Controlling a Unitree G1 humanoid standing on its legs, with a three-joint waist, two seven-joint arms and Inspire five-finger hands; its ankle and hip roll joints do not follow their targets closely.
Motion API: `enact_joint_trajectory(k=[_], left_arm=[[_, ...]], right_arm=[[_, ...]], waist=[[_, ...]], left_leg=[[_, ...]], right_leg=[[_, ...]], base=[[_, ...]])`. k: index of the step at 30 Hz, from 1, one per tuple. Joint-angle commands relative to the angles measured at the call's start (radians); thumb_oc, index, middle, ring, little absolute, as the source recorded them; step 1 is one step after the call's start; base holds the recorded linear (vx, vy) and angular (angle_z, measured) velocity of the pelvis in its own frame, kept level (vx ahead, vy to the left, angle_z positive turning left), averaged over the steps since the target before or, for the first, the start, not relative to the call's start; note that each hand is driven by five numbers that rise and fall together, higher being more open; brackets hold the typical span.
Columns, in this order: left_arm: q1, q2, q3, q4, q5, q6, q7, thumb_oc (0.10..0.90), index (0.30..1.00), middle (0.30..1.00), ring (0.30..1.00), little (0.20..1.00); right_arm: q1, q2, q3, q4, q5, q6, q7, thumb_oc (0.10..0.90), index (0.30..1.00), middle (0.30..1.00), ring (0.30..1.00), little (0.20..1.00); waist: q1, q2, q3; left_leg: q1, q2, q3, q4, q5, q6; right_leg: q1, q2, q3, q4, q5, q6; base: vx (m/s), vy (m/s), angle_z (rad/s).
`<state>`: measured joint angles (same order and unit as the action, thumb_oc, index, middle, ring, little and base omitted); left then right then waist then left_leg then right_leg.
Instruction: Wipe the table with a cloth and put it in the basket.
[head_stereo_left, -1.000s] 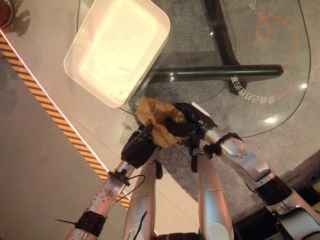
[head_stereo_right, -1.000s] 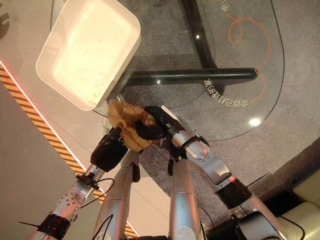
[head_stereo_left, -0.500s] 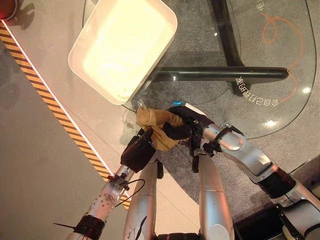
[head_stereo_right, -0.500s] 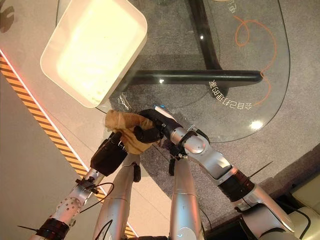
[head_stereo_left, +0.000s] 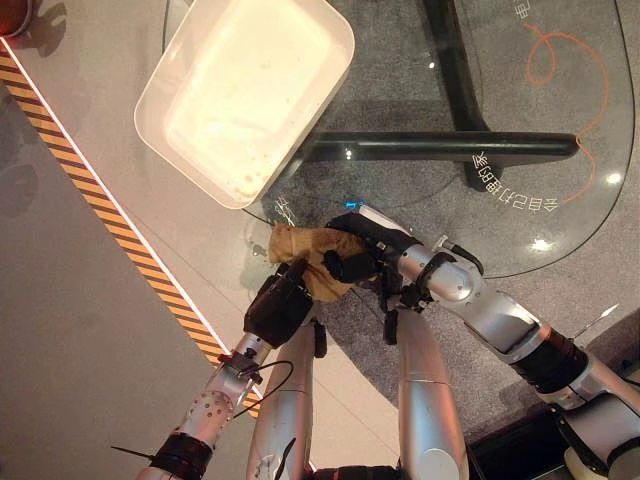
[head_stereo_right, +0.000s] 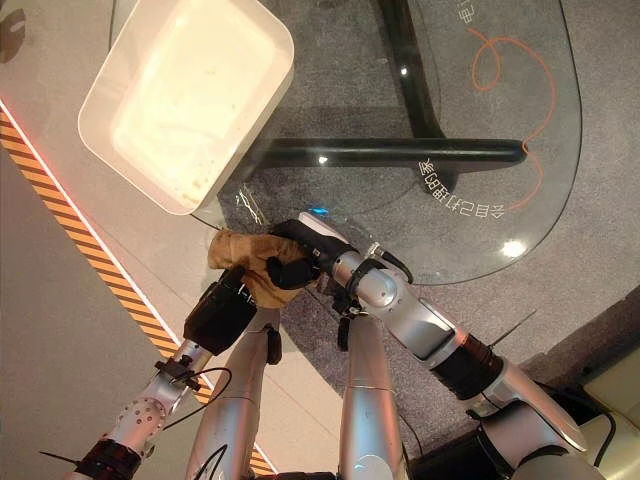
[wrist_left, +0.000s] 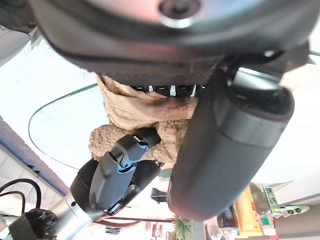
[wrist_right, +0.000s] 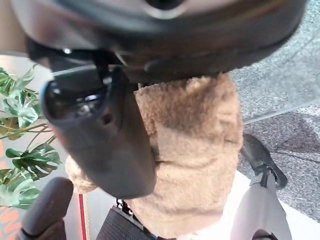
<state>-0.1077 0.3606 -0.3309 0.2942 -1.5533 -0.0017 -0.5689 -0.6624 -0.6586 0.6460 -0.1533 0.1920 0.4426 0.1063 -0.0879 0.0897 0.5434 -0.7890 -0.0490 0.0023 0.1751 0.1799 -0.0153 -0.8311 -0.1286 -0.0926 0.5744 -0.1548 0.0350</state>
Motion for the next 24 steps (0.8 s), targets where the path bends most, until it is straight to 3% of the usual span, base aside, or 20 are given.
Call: enact_joint_trajectory(k=[1,2,7,13,17,24], left_arm=[[-0.101,-0.06,0.027,-0.271,-0.085,-0.151,-0.055,0.8,0.9,0.9,0.9,0.9],[-0.111,-0.066,0.034,-0.26,-0.085,-0.187,-0.021,0.8,0.9,0.9,0.9,0.9],[-0.129,-0.086,0.059,-0.242,-0.124,-0.238,0.018,0.8,0.9,0.9,0.9,0.9],[-0.159,-0.114,0.093,-0.25,-0.093,-0.308,0.155,0.8,0.9,0.9,0.9,0.9],[-0.177,-0.128,0.118,-0.272,-0.073,-0.347,0.162,0.8,0.9,0.9,0.9,0.9],[-0.192,-0.131,0.114,-0.325,-0.044,-0.34,0.178,0.8,0.9,0.9,0.9,0.9]], right_arm=[[0.061,0.023,0.162,-0.04,0.0,0.039,0.066,0.1,0.3,0.3,0.3,0.2],[0.057,0.033,0.159,-0.034,0.0,0.037,0.067,0.1,0.3,0.3,0.3,0.2],[0.044,0.05,0.15,-0.017,0.007,0.038,0.074,0.1,0.3,0.3,0.3,0.2],[0.028,0.07,0.133,0.012,0.01,0.035,0.087,0.1,0.3,0.3,0.3,0.2],[0.011,0.076,0.129,0.021,0.024,0.048,0.084,0.1,0.3,0.3,0.3,0.2],[0.018,0.087,0.113,0.01,0.016,0.059,0.096,0.1,0.3,0.3,0.3,0.2]], waist=[[0.005,0.007,-0.023],[0.006,0.005,-0.023],[0.006,0.002,-0.023],[0.006,0.001,-0.023],[0.006,-0.001,-0.023],[0.005,-0.001,-0.023]], left_leg=[[-0.007,0.0,0.006,0.149,-0.121,-0.018],[-0.008,-0.001,0.004,0.149,-0.121,-0.017],[-0.005,-0.003,-0.002,0.15,-0.122,-0.018],[0.002,-0.006,-0.009,0.153,-0.123,-0.02],[0.004,-0.005,-0.012,0.155,-0.126,-0.022],[0.0,-0.006,-0.015,0.158,-0.128,-0.019]], right_leg=[[0.014,0.042,0.072,-0.207,0.167,0.021],[0.015,0.045,0.074,-0.208,0.167,0.022],[0.018,0.049,0.077,-0.205,0.162,0.02],[0.024,0.056,0.087,-0.201,0.159,0.019],[0.023,0.058,0.092,-0.197,0.158,0.02],[0.015,0.06,0.098,-0.19,0.159,0.02]], base=[[0.0,0.0,0.0],[0.0,0.0,0.0],[0.0,-0.019,0.03],[0.01,-0.007,0.02],[0.0,0.0,0.0],[0.0,0.0,0.0]])
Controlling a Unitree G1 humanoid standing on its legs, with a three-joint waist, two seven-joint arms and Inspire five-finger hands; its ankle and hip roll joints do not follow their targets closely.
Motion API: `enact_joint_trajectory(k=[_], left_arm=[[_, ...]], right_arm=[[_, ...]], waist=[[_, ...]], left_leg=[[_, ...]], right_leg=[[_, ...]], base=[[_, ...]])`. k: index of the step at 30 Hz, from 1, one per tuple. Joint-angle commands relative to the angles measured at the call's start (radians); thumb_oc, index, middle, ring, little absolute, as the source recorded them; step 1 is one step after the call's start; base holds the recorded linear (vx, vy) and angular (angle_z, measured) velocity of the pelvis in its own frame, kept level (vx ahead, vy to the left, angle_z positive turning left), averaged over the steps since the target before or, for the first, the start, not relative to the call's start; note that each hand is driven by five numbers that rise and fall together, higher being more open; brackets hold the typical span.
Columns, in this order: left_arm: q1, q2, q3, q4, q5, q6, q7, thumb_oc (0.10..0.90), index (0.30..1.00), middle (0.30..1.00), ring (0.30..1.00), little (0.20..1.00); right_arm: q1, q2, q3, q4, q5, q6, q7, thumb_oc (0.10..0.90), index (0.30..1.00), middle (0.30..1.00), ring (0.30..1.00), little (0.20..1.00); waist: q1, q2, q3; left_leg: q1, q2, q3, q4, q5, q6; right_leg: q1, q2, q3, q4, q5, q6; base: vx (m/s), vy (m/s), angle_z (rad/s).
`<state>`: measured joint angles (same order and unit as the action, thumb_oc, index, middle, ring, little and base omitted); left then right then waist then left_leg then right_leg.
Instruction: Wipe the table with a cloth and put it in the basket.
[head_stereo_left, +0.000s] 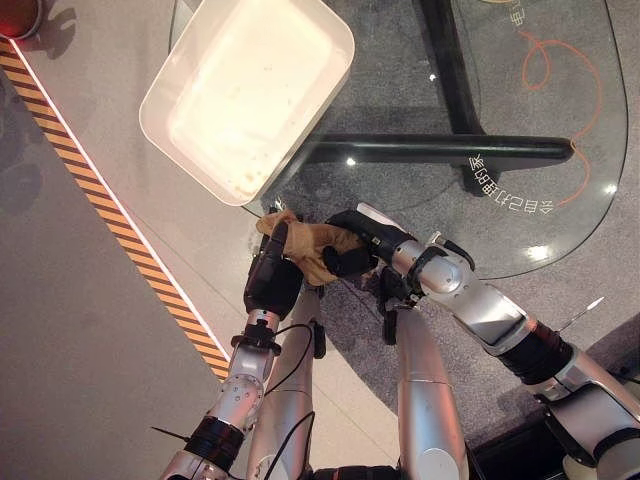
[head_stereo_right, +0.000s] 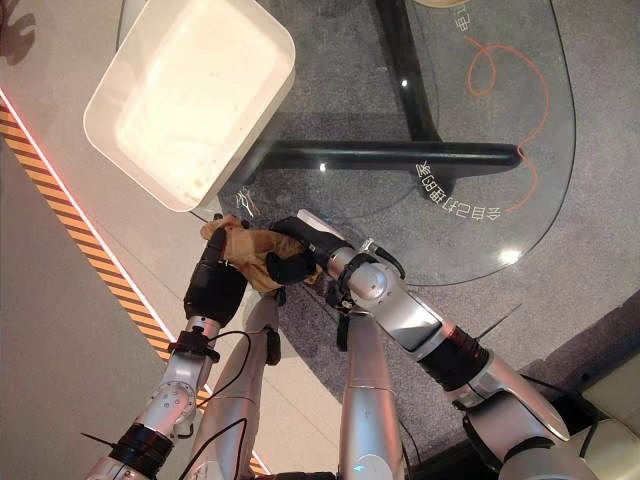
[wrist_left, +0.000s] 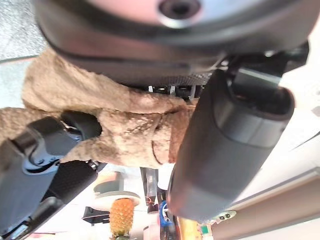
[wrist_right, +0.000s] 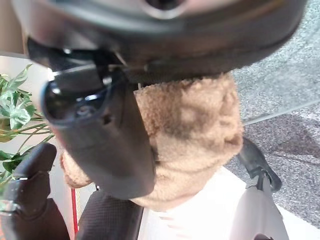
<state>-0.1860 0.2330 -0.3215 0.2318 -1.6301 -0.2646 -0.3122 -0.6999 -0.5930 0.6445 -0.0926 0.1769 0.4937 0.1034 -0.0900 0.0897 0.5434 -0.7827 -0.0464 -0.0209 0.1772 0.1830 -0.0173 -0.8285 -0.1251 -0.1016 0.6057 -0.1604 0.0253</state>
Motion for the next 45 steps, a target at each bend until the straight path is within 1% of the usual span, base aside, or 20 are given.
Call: enact_joint_trajectory(k=[1,3,10,13,14,17,20,23,28,33,36,40,45], left_arm=[[-0.116,-0.005,0.105,-0.265,0.036,-0.077,-0.068,0.8,0.9,0.9,0.9,0.9],[-0.12,-0.006,0.106,-0.265,0.05,-0.077,-0.039,0.8,0.9,0.9,0.9,0.9],[-0.12,-0.009,0.096,-0.257,0.084,-0.062,-0.023,0.8,0.9,0.9,0.9,0.9],[-0.12,-0.005,0.084,-0.254,0.123,-0.041,-0.02,0.8,0.9,0.9,0.9,0.9],[-0.124,0.001,0.072,-0.258,0.158,-0.025,-0.012,0.8,0.9,0.9,0.9,0.9],[-0.127,0.011,0.055,-0.253,0.219,-0.013,-0.011,0.8,0.9,0.9,0.9,0.9],[-0.129,0.023,0.03,-0.256,0.28,0.009,-0.007,0.8,0.9,0.9,0.9,0.9],[-0.129,0.034,-0.003,-0.25,0.336,0.034,-0.009,0.8,0.9,0.9,0.9,0.9],[-0.124,0.041,-0.026,-0.243,0.374,0.051,-0.02,0.8,0.9,0.9,0.9,0.9],[-0.123,0.048,-0.057,-0.238,0.43,0.07,-0.005,0.8,0.9,0.9,0.9,0.9],[-0.118,0.053,-0.065,-0.227,0.431,0.084,0.003,0.8,0.9,0.9,0.9,0.9],[-0.113,0.056,-0.072,-0.217,0.443,0.1,0.025,0.8,0.9,0.9,0.9,0.9],[-0.107,0.061,-0.084,-0.203,0.479,0.095,0.043,0.8,0.9,0.9,0.9,0.9]], right_arm=[[0.056,0.024,0.113,-0.052,0.028,0.008,0.102,0.1,0.3,0.3,0.3,0.2],[0.056,0.025,0.114,-0.055,0.023,0.007,0.108,0.1,0.3,0.3,0.3,0.2],[0.058,0.024,0.108,-0.065,0.016,0.006,0.116,0.1,0.3,0.3,0.3,0.2],[0.059,0.019,0.11,-0.067,0.023,-0.009,0.106,0.1,0.3,0.3,0.3,0.2],[0.059,0.021,0.109,-0.068,0.027,-0.017,0.101,0.1,0.3,0.3,0.3,0.2],[0.06,0.021,0.109,-0.07,0.035,-0.031,0.083,0.1,0.3,0.3,0.3,0.2],[0.066,0.024,0.103,-0.077,0.063,-0.05,0.021,0.1,0.3,0.3,0.3,0.2],[0.077,0.033,0.089,-0.074,0.087,-0.084,-0.071,0.1,0.3,0.3,0.3,0.2],[0.094,0.049,0.07,-0.078,0.106,-0.107,-0.142,0.1,0.3,0.3,0.3,0.2],[0.116,0.069,0.054,-0.092,0.117,-0.161,-0.217,0.1,0.3,0.3,0.3,0.2],[0.126,0.079,0.043,-0.104,0.118,-0.182,-0.217,0.1,0.3,0.3,0.3,0.2],[0.123,0.085,0.047,-0.131,0.125,-0.177,-0.208,0.1,0.3,0.3,0.3,0.2],[0.126,0.087,0.053,-0.143,0.135,-0.186,-0.205,0.1,0.3,0.3,0.3,0.2]], waist=[[0.007,-0.002,-0.023],[0.005,-0.002,-0.023],[0.0,0.001,-0.023],[-0.002,0.003,-0.023],[-0.002,0.005,-0.023],[-0.003,0.006,-0.023],[-0.006,0.007,-0.023],[-0.012,0.01,-0.023],[-0.017,0.013,-0.023],[-0.024,0.017,-0.023],[-0.024,0.02,-0.023],[-0.022,0.02,-0.023],[-0.019,0.021,-0.023]], left_leg=[[-0.008,-0.009,0.008,0.157,-0.132,-0.016],[-0.008,-0.01,0.008,0.159,-0.132,-0.016],[-0.011,-0.011,0.01,0.161,-0.133,-0.017],[-0.011,-0.01,0.013,0.158,-0.132,-0.016],[-0.013,-0.01,0.014,0.158,-0.131,-0.015],[-0.013,-0.01,0.014,0.158,-0.132,-0.015],[-0.015,-0.012,0.016,0.156,-0.131,-0.013],[-0.014,-0.015,0.021,0.156,-0.133,-0.011],[-0.013,-0.015,0.027,0.157,-0.136,-0.008],[-0.013,-0.015,0.036,0.151,-0.135,-0.004],[-0.015,-0.017,0.037,0.152,-0.135,-0.001],[-0.017,-0.015,0.038,0.157,-0.138,0.001],[-0.017,-0.013,0.037,0.153,-0.136,0.002]], right_leg=[[0.01,0.057,0.108,-0.22,0.164,0.03],[0.01,0.058,0.111,-0.219,0.163,0.03],[0.007,0.058,0.117,-0.221,0.166,0.032],[0.005,0.058,0.117,-0.227,0.169,0.033],[0.004,0.056,0.118,-0.228,0.17,0.034],[0.004,0.054,0.117,-0.231,0.172,0.036],[0.003,0.054,0.118,-0.237,0.176,0.037],[0.002,0.053,0.117,-0.244,0.18,0.038],[0.001,0.049,0.117,-0.247,0.184,0.039],[0.0,0.049,0.116,-0.253,0.188,0.041],[-0.003,0.049,0.116,-0.251,0.189,0.041],[-0.005,0.043,0.113,-0.247,0.188,0.04],[-0.006,0.042,0.111,-0.246,0.187,0.04]], base=[[0.0,0.0,0.0],[0.0,0.0,0.0],[0.0,0.0,0.0],[0.0,0.0,0.0],[0.0,0.0,0.0],[0.0,0.0,0.0],[0.0,0.012,0.0],[0.01,0.042,-0.01],[0.01,0.03,-0.01],[0.01,0.027,-0.01],[0.0,0.002,-0.01],[0.0,0.002,-0.02],[0.0,0.0,0.0]])
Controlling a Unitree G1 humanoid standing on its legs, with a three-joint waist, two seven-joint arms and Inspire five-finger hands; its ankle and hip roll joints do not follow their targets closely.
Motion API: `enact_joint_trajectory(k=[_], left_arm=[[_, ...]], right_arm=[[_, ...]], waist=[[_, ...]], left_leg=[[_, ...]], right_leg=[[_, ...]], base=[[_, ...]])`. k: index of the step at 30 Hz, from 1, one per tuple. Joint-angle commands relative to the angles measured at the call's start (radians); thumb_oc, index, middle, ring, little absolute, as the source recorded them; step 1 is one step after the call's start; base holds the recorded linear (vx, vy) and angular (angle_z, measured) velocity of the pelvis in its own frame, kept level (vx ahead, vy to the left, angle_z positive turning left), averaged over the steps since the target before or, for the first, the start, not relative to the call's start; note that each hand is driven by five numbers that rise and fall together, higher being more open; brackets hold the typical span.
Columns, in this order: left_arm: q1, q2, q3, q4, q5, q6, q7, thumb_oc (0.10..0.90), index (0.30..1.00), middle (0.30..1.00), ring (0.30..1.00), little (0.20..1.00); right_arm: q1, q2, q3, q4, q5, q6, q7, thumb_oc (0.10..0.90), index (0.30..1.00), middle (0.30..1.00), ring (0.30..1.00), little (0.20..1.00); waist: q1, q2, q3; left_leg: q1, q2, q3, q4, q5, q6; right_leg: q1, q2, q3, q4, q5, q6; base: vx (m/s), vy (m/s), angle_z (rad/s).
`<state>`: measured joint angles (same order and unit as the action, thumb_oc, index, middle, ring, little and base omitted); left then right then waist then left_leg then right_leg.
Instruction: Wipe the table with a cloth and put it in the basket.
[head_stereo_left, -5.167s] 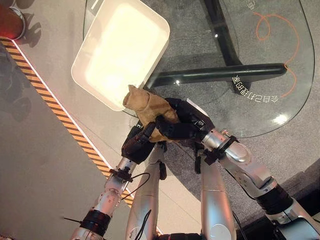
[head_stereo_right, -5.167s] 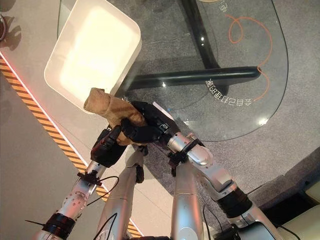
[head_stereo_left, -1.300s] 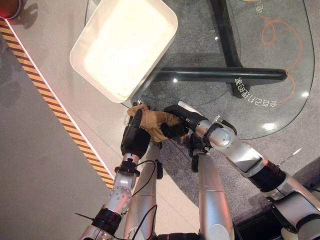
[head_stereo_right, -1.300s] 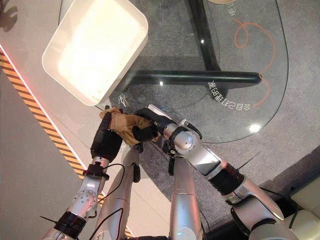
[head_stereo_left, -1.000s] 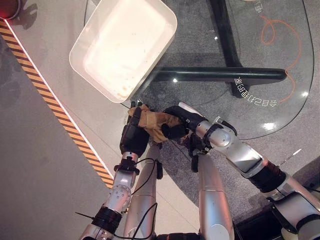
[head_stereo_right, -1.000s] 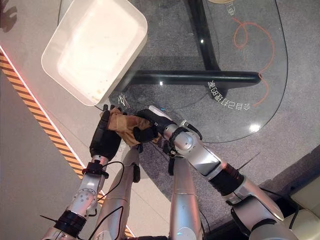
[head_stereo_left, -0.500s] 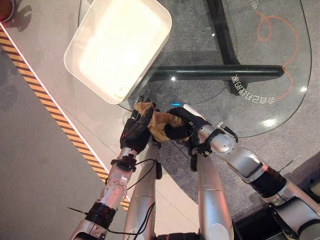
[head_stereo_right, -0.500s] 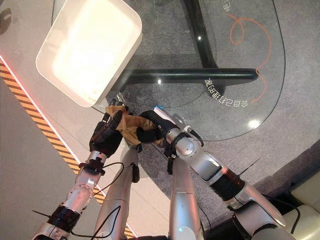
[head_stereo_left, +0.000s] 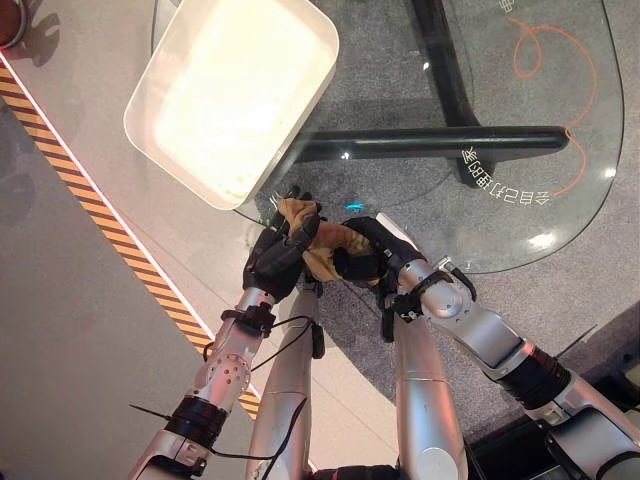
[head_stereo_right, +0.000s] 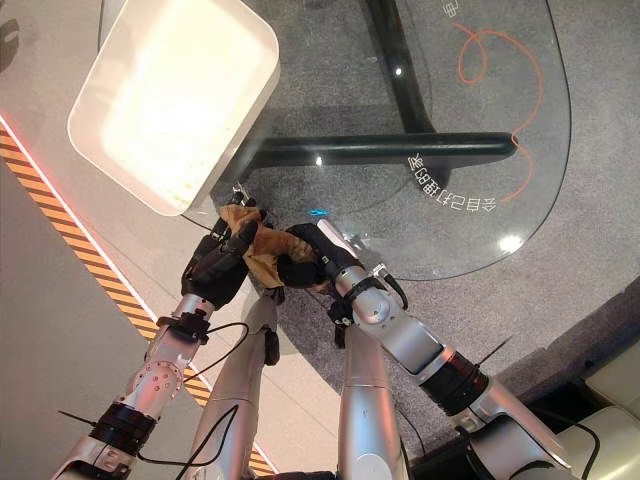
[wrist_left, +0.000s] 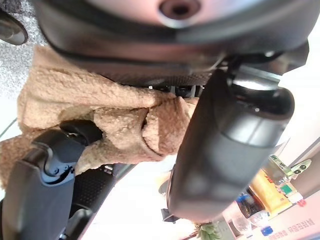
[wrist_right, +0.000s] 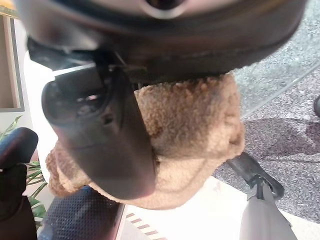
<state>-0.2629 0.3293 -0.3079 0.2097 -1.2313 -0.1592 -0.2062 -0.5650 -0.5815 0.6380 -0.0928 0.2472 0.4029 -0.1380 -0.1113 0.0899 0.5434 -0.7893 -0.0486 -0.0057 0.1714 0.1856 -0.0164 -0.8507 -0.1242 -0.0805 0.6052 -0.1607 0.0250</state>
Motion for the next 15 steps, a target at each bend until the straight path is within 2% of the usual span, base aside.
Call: enact_joint_trajectory(k=[1,2,3,4,5,15], left_arm=[[-0.032,-0.035,-0.1,-0.181,0.084,-0.012,-0.059,0.8,0.9,0.9,0.9,0.9],[-0.033,-0.031,-0.101,-0.176,0.101,-0.013,-0.051,0.663,0.782,0.782,0.782,0.763],[-0.034,-0.031,-0.101,-0.17,0.109,-0.015,-0.048,0.583,0.714,0.714,0.714,0.683],[-0.035,-0.029,-0.101,-0.16,0.121,-0.019,-0.047,0.185,0.373,0.373,0.373,0.285],[-0.038,-0.023,-0.104,-0.147,0.145,-0.027,-0.044,0.1,0.3,0.3,0.3,0.2],[-0.044,-0.011,-0.11,-0.095,0.225,-0.014,-0.011,0.1,0.3,0.3,0.3,0.2]], right_arm=[[-0.01,0.075,0.063,-0.141,0.067,-0.1,0.035,0.1,0.3,0.3,0.3,0.2],[-0.011,0.074,0.068,-0.139,0.071,-0.108,0.035,0.1,0.3,0.3,0.3,0.2],[-0.011,0.075,0.067,-0.135,0.07,-0.112,0.037,0.1,0.3,0.3,0.3,0.2],[-0.012,0.075,0.067,-0.133,0.07,-0.117,0.039,0.1,0.3,0.3,0.3,0.2],[-0.016,0.072,0.069,-0.131,0.077,-0.121,0.038,0.1,0.3,0.3,0.3,0.2],[-0.017,0.068,0.065,-0.118,0.089,-0.153,0.034,0.1,0.3,0.3,0.3,0.2]], waist=[[0.002,0.02,-0.023],[0.003,0.02,-0.023],[0.003,0.019,-0.023],[0.004,0.019,-0.023],[0.004,0.018,-0.023],[0.006,0.016,-0.023]], left_leg=[[-0.012,-0.01,0.021,0.16,-0.138,0.001],[-0.012,-0.009,0.021,0.161,-0.139,0.001],[-0.012,-0.009,0.02,0.161,-0.139,0.001],[-0.012,-0.009,0.02,0.162,-0.139,0.001],[-0.011,-0.008,0.019,0.163,-0.14,0.001],[-0.015,-0.006,0.017,0.17,-0.141,0.0]], right_leg=[[0.016,0.041,0.09,-0.245,0.188,0.04],[0.015,0.04,0.089,-0.244,0.187,0.041],[0.015,0.039,0.089,-0.243,0.187,0.041],[0.015,0.039,0.088,-0.242,0.186,0.04],[0.017,0.039,0.087,-0.241,0.186,0.042],[0.013,0.034,0.084,-0.237,0.187,0.043]], base=[[0.0,0.0,0.0],[0.0,0.0,0.0],[0.0,0.0,0.0],[0.0,0.0,0.0],[0.0,0.0,0.0],[0.0,0.0,0.0]])
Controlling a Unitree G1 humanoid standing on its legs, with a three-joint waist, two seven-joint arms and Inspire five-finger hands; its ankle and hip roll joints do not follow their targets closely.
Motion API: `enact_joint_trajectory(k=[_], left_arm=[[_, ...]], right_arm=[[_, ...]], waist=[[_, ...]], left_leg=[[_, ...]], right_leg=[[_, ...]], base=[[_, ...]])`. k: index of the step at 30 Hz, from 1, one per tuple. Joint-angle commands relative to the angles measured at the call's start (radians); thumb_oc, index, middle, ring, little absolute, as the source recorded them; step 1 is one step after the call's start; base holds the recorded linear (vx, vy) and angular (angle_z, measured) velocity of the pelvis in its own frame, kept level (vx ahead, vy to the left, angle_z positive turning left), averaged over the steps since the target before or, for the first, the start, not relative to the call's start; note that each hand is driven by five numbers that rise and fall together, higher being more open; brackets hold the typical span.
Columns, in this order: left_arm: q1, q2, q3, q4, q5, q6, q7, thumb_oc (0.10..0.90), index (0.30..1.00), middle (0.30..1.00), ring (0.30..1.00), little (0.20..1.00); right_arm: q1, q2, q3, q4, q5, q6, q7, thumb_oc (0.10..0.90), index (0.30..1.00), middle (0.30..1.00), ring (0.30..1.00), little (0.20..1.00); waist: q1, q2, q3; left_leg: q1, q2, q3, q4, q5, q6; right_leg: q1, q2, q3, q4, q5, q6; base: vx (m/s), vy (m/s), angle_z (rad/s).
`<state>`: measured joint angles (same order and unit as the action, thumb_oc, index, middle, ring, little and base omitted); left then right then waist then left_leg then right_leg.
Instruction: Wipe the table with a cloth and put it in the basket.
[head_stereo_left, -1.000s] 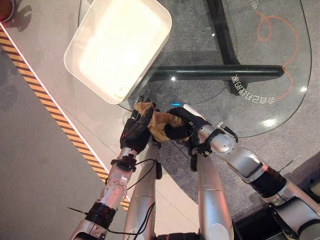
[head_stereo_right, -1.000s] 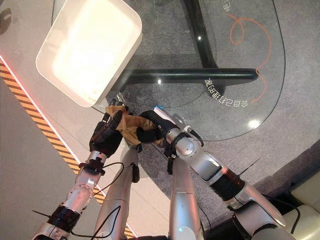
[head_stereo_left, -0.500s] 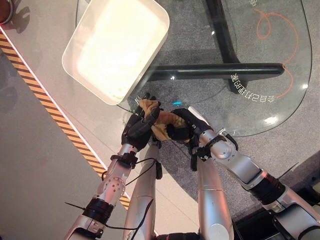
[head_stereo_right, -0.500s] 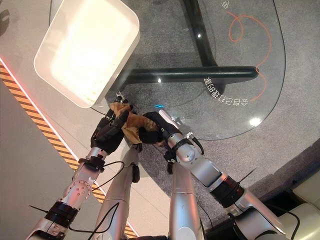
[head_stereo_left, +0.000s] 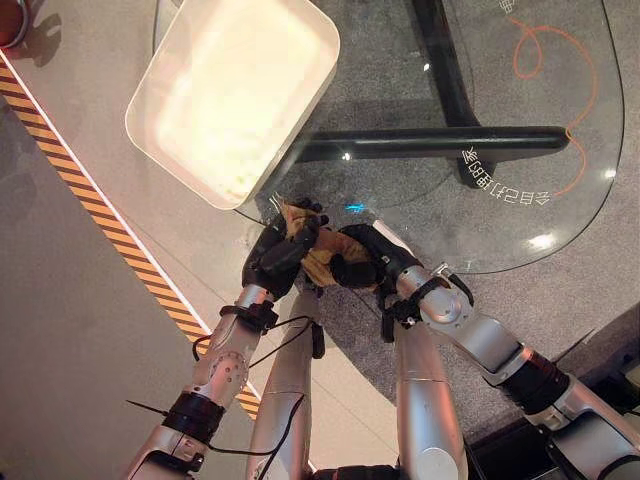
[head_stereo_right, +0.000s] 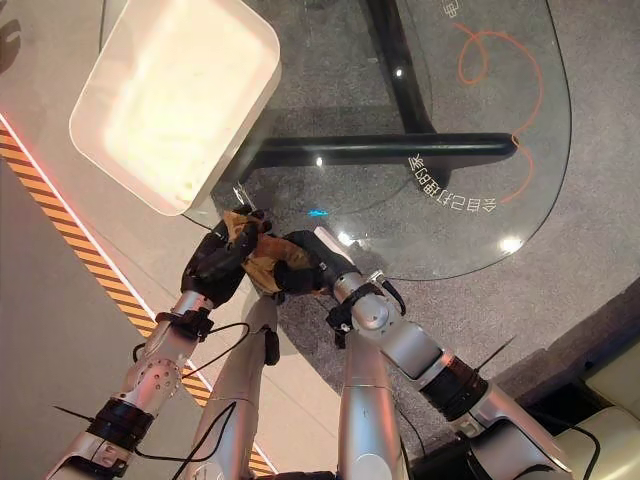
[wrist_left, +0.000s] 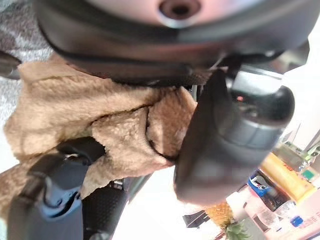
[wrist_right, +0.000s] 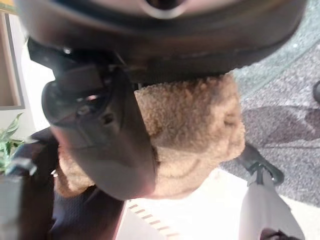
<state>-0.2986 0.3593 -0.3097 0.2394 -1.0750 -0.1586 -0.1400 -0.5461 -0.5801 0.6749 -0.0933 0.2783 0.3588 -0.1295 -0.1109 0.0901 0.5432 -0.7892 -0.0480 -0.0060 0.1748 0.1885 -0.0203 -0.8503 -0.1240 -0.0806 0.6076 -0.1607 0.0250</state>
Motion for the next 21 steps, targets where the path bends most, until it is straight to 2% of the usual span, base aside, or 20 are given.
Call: enact_joint_trajectory(k=[1,21], left_arm=[[-0.009,-0.039,-0.108,-0.117,0.076,-0.015,-0.079,0.1,0.3,0.3,0.3,0.2],[-0.006,-0.044,-0.097,-0.083,0.061,-0.031,-0.082,0.1,0.3,0.3,0.3,0.2]], right_arm=[[-0.038,0.065,0.027,-0.116,0.063,-0.115,0.024,0.1,0.3,0.3,0.3,0.2],[-0.038,0.082,-0.008,-0.117,0.089,-0.175,-0.025,0.1,0.3,0.3,0.3,0.2]], waist=[[0.005,0.016,-0.023],[0.01,0.008,-0.023]], left_leg=[[-0.014,-0.006,0.017,0.166,-0.144,0.005],[-0.006,-0.005,0.016,0.162,-0.148,0.007]], right_leg=[[0.014,0.034,0.084,-0.24,0.187,0.044],[0.021,0.033,0.083,-0.24,0.188,0.048]], base=[[0.0,0.0,0.0],[0.0,0.0,0.0]])
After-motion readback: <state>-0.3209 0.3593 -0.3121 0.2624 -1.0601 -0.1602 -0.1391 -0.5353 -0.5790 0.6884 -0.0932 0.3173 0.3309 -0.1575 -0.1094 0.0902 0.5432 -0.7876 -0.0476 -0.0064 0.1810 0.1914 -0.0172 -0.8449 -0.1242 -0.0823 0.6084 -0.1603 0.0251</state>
